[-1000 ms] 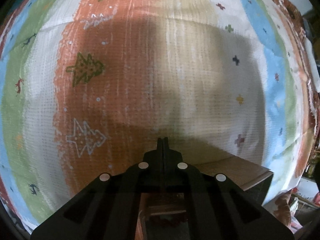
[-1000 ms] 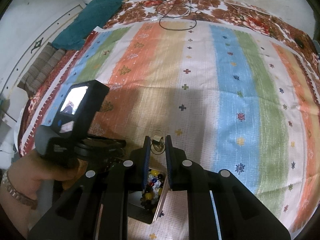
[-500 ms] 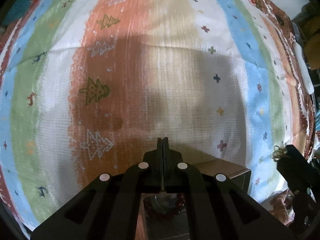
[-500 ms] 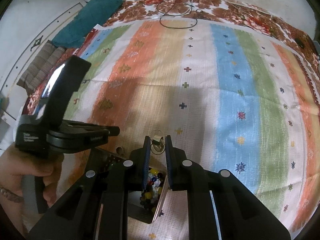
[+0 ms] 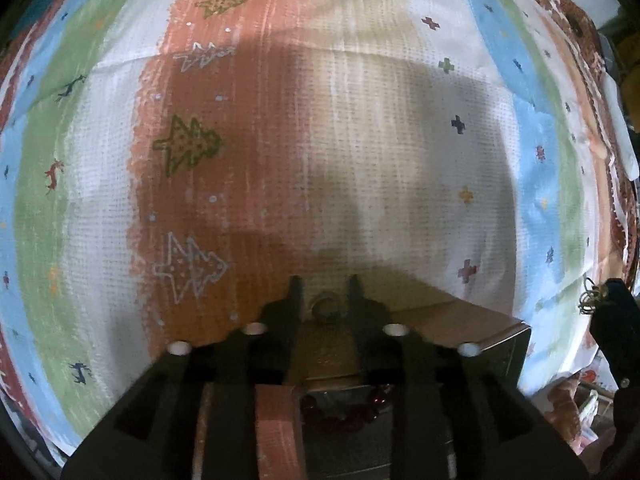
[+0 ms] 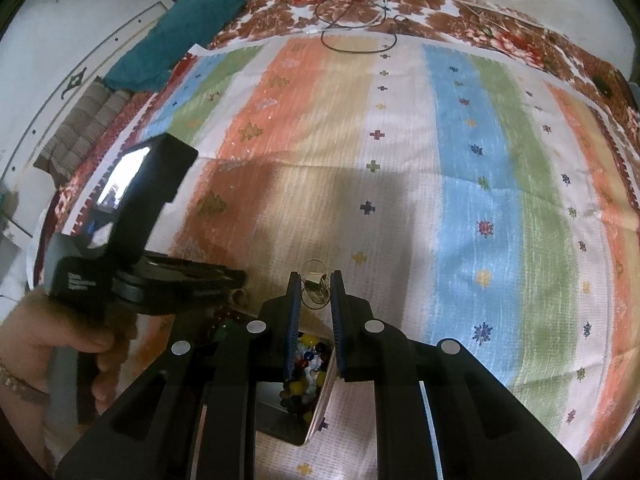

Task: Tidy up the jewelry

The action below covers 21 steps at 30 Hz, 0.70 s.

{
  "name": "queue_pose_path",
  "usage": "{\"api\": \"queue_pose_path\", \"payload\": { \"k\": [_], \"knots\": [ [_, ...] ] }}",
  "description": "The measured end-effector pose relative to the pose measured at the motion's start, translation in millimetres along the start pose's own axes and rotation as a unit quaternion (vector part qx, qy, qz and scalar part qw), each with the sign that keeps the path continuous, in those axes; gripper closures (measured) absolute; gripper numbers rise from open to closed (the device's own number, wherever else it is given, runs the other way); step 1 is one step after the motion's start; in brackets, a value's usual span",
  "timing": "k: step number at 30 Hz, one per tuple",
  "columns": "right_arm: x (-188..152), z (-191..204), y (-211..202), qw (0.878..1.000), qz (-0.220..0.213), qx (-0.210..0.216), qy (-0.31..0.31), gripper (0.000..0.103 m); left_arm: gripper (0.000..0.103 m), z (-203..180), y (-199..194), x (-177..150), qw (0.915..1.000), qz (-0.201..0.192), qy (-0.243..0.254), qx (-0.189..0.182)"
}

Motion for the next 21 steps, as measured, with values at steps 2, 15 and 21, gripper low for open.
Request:
{"api": "queue_pose_path", "payload": {
  "k": [2,15,21],
  "knots": [
    [0,1,-2,1.000,-0.002,0.003,-0.001,0.087,0.069,-2,2,0,1.0000,0.001,0.002,0.006],
    [2,6,-5,1.000,-0.004,0.013,-0.010,0.087,0.067,-5,29,-4,0.9988,0.037,-0.018,0.026],
    [4,5,-6,1.000,-0.004,0.015,-0.009,0.087,0.084,-18,36,-11,0.9974,0.044,0.001,0.057]
  ]
}}
Point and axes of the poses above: each gripper's, at about its wrist camera, not at the fingertips, and y roughly the way its jaws point, z to its left, x to its top, the point moved 6 cm from there along y, roughly the way its jaws point, and after that the axes turned 1 degree about -z, right-handed, at the moved point
